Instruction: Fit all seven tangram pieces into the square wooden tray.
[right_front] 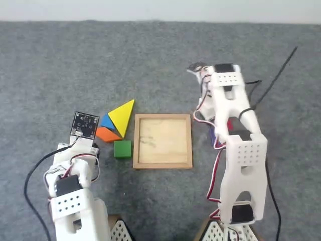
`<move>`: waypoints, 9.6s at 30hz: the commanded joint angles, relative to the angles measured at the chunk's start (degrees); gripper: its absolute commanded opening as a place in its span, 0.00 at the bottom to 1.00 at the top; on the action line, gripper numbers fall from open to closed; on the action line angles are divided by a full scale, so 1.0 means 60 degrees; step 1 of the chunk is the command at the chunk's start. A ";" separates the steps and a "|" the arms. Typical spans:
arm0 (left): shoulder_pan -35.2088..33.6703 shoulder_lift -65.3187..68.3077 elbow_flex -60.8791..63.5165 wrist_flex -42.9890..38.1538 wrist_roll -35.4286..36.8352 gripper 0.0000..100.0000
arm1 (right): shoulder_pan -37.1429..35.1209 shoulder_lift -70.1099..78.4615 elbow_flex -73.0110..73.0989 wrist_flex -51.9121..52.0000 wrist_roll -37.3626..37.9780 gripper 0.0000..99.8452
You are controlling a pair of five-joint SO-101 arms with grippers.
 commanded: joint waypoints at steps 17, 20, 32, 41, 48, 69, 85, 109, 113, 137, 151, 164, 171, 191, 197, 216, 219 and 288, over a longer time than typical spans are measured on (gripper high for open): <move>-0.0015 -0.0220 -0.0095 -0.0249 -0.0088 0.18 | -0.0623 0.0022 -0.0308 -0.0315 -0.2432 0.29; -0.0015 -0.0220 -0.0095 -0.0249 -0.0088 0.18 | -0.0593 0.0037 -0.0337 -0.0315 -0.2842 0.29; -0.0015 -0.0220 -0.0095 -0.0249 -0.0088 0.18 | -0.0813 -0.0081 -0.0366 -0.0330 -0.3692 0.41; -0.0015 -0.0220 -0.0095 -0.0249 -0.0073 0.18 | -0.0930 0.0740 -0.1612 -0.0212 -0.5407 0.46; -0.0015 -0.0220 -0.0095 -0.0249 -0.0073 0.18 | -0.0828 0.1077 -0.2227 0.0051 -0.5802 0.46; -0.0015 -0.0220 -0.0095 -0.0234 -0.0073 0.18 | -0.0168 0.1048 -0.2227 0.0212 -0.5758 0.28; 0.0000 -0.0220 -0.0095 -0.0264 -0.0073 0.18 | -0.0813 0.0681 -0.4088 0.1253 -0.9070 0.43; 0.0234 -0.0220 -0.0095 -0.0234 -0.0059 0.18 | -0.0520 0.2850 -0.5333 0.0989 -0.9084 0.43; 0.0220 -0.0220 -0.0095 -0.0234 -0.0059 0.18 | -0.0505 0.2908 -0.5333 0.0974 -0.9084 0.43; 0.0234 -0.0220 -0.0095 -0.0220 -0.0073 0.18 | 0.0242 0.3890 -0.6286 0.1077 -0.6784 0.21; 0.0249 -0.0220 -0.0095 -0.0234 -0.0073 0.18 | -0.0623 0.3875 -0.7311 0.2586 -0.4982 0.47; 0.0249 -0.0220 -0.0081 -0.0234 -0.0073 0.18 | -0.0828 0.1223 -0.4659 0.2586 -0.3253 0.47; 0.0249 -0.0220 -0.0081 -0.0234 -0.0073 0.18 | -0.1077 0.0388 -0.2842 0.2557 -0.3048 0.47; 0.0249 -0.0220 -0.0081 -0.0234 -0.0073 0.18 | -0.0403 0.1531 -0.2696 0.0447 -0.4000 0.47; 0.0249 -0.0220 -0.0081 -0.0220 -0.0073 0.18 | -0.0271 0.1810 -0.2711 0.0623 -0.4293 0.47; 0.0234 -0.0220 -0.0081 -0.0220 -0.0073 0.18 | -0.0168 0.1839 -0.2711 0.0681 -0.3883 0.31; 0.0234 -0.0220 -0.0081 -0.0220 -0.0073 0.18 | -0.0168 0.1824 -0.2711 0.0681 -0.3883 0.31; 0.0264 -0.0220 -0.0037 -0.0205 -0.0088 0.18 | -0.0418 0.3538 -0.6081 0.1004 -0.7223 0.37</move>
